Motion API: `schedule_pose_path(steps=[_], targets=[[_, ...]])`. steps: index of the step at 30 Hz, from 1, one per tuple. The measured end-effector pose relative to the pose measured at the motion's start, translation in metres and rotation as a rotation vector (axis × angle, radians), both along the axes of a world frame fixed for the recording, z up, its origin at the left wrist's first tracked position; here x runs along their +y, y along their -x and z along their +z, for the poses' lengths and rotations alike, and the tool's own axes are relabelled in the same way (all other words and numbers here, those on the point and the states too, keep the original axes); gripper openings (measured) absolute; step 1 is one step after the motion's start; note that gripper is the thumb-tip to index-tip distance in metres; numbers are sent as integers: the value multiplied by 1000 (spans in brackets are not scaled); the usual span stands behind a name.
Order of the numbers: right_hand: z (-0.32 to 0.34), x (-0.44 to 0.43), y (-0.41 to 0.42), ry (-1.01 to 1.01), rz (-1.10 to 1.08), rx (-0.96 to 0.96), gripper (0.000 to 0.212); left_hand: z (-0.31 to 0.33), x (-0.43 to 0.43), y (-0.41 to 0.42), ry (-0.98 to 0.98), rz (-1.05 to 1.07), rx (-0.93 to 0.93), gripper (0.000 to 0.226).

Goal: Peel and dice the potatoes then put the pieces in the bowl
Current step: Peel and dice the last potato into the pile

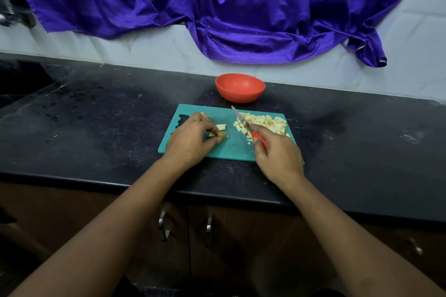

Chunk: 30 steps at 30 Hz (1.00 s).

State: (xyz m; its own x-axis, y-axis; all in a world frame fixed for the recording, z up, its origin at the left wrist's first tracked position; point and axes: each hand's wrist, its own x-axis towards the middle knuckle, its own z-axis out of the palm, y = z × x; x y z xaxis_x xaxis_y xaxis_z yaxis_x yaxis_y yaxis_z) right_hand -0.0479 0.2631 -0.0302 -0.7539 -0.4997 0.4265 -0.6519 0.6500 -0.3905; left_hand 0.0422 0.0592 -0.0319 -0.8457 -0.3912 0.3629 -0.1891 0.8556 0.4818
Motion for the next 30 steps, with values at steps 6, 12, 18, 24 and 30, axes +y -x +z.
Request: schedule_pose_path(steps=[6,12,18,24,30], targets=[[0,1,-2,-12,-5,9,42,-3,5,-5,-27,15,63,20],[0,0,-2,-23,-7,10,42,-2,11,-10,-28,-69,166,10],[-2,-1,0,-22,-7,22,42,1,17,-8,-37,-56,68,8],[0,0,-2,-27,4,24,42,-4,20,-3,16,-37,16,28],[-2,0,-1,-26,6,27,41,-5,19,-4,-2,-35,34,16]])
